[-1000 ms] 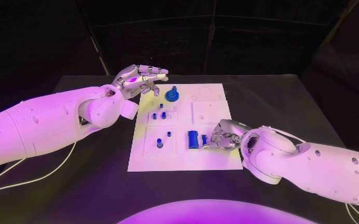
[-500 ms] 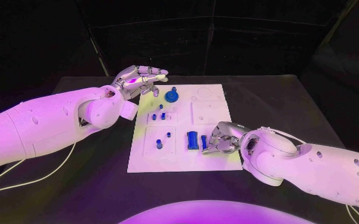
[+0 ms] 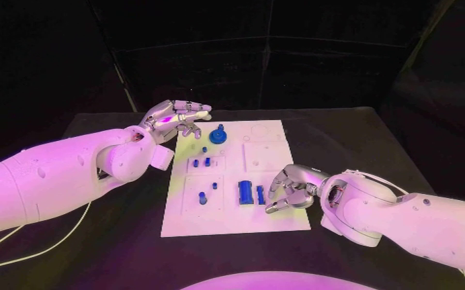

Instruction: Assemble the parts on the task board

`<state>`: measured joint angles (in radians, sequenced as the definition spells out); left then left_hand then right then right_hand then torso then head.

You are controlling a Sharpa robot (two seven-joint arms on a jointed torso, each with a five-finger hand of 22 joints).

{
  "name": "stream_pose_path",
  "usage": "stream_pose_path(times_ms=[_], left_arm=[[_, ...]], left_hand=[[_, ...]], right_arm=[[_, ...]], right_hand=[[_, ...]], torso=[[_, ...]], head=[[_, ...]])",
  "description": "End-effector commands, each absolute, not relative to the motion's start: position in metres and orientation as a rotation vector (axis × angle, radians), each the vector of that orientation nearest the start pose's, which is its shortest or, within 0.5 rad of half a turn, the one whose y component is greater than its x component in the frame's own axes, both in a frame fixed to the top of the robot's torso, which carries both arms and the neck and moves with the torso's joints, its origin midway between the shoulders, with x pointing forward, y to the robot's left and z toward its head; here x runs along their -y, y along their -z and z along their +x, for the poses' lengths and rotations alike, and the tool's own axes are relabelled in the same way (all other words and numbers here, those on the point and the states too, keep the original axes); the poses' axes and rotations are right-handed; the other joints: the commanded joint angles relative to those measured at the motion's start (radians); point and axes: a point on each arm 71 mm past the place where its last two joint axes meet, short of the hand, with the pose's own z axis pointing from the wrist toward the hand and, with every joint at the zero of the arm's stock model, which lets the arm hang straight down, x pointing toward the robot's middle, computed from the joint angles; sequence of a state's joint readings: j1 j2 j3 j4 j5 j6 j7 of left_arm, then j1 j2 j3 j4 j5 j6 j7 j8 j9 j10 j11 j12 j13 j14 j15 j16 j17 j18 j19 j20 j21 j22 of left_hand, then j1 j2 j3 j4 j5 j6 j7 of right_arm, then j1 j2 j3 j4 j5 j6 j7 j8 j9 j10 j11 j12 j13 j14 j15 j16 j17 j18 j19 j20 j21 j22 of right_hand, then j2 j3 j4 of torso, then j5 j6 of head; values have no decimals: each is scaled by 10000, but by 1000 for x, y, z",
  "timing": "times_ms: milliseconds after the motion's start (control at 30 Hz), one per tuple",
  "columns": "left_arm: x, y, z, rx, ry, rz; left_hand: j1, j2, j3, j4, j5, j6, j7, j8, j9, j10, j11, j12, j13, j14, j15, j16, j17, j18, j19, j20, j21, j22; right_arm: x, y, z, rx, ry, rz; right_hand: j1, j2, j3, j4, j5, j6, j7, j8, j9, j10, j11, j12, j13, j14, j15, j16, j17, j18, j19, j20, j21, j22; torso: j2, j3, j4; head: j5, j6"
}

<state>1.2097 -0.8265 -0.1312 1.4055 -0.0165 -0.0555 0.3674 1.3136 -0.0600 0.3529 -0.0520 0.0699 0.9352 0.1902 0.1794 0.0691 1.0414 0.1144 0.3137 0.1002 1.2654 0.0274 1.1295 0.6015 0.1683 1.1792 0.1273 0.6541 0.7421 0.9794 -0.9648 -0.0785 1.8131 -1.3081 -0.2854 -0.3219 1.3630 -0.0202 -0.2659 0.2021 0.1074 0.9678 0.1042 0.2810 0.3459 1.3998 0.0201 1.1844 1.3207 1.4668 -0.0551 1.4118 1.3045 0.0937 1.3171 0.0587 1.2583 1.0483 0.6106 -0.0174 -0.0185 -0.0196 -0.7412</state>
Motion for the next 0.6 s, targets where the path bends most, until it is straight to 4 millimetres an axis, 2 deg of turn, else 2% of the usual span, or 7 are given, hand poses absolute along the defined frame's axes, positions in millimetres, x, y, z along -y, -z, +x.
stream_pose_path(times_ms=[33, 167, 267, 300, 333, 467, 600], left_arm=[[-223, 213, 495, -15906, 16788, -10559], [-228, 217, 500, -15716, 16637, -10553], [-233, 218, 505, -15411, 16396, -10541], [-234, 218, 507, -15222, 16251, -10531], [-236, 219, 510, -14963, 16045, -10510], [-239, 221, 517, -14136, 15448, -10386], [-240, 224, 524, -13634, 15025, -10568]], left_hand=[[-128, -13, -107, 52, -3, -55, -15, 76, 1, -86, -3, 84, -2, -372, 13, -436, -723, 141, -151, 14, -138, -76], [-192, 115, -156, 159, -109, 271, -193, 233, 2, -2, -103, 28, -94, -864, -87, -1770, -1751, 166, -512, -27, -769, -500], [-178, 161, -81, 234, -112, 416, -203, 124, -27, 232, -107, -358, -302, -969, -16, -3577, -2465, 217, -888, -50, -1714, -1214], [-178, 121, -75, 236, -121, 463, -217, 111, -22, 285, -124, -440, -330, -1122, 7, -3980, -2605, 144, -978, 4, -1907, -1361], [-131, 142, -4, 231, -122, 492, -214, 75, -24, 365, -69, -554, -355, -1296, 39, -4508, -2793, 129, -1177, 53, -2215, -1583], [62, 118, 304, 148, -140, 393, -100, -157, -47, 296, 150, -1092, -378, -2465, 520, -6483, -3552, -3, -2337, 402, -3532, -2492], [37, 64, 331, 179, -151, 268, -15, -429, -47, 58, 386, -1677, -376, -3091, 972, -7944, -4186, -71, -3394, 895, -4784, -3463]], right_arm=[[191, 268, 388, -20056, -9678, 2793], [203, 269, 411, -18915, -11076, 5059], [213, 268, 431, -17926, -11572, 6605], [216, 268, 439, -17592, -11657, 7051], [219, 268, 445, -17287, -11725, 7427], [226, 266, 470, -16362, -12149, 8339], [224, 263, 491, -15580, -12721, 8805]], right_hand=[[616, 239, 205, -273, 331, -79, 15, -102, -25, -70, 28, -115, -20, 455, 67, -95, -23, 188, -126, 13, -217, -287], [1316, 603, 473, -725, 370, -1, 72, -323, -131, -1075, 101, -2132, -1343, 59, 100, -1161, -1379, 492, -957, 39, -1439, -1964], [1766, 889, 614, -959, 360, -90, 202, -683, -298, -2840, 173, -5717, -3792, -1067, 205, -3930, -4416, 899, -2407, 116, -3630, -4559], [1988, 1011, 693, -1033, 266, -140, 266, -827, -367, -3133, 266, -6475, -4385, -1778, 279, -5580, -6027, 888, -2657, 178, -4079, -4826], [2123, 1047, 713, -1073, 224, -163, 335, -941, -428, -3290, 350, -7028, -4860, -2128, 352, -6360, -6549, 873, -2863, 251, -4470, -5057], [2518, 1200, 679, -1017, 268, -234, 734, -1462, -764, -3505, 684, -9368, -7335, -3273, 885, -9120, -7946, 833, -3825, 655, -6345, -6199], [2477, 1162, 448, -838, 322, -199, 786, -1857, -1100, -3273, 1066, -10493, -9135, -4568, 1489, -11343, -9325, 657, -4841, 1272, -8219, -7356]], torso=[[-260, -60, 8], [-479, -126, 13], [-593, -143, -5], [-626, -142, 5], [-663, -141, 18], [-838, -120, 84], [-913, -91, 131]], head=[[-88, 185], [-42, 513], [-109, 757], [-151, 830], [-177, 847], [-159, 1041], [-147, 1132]])
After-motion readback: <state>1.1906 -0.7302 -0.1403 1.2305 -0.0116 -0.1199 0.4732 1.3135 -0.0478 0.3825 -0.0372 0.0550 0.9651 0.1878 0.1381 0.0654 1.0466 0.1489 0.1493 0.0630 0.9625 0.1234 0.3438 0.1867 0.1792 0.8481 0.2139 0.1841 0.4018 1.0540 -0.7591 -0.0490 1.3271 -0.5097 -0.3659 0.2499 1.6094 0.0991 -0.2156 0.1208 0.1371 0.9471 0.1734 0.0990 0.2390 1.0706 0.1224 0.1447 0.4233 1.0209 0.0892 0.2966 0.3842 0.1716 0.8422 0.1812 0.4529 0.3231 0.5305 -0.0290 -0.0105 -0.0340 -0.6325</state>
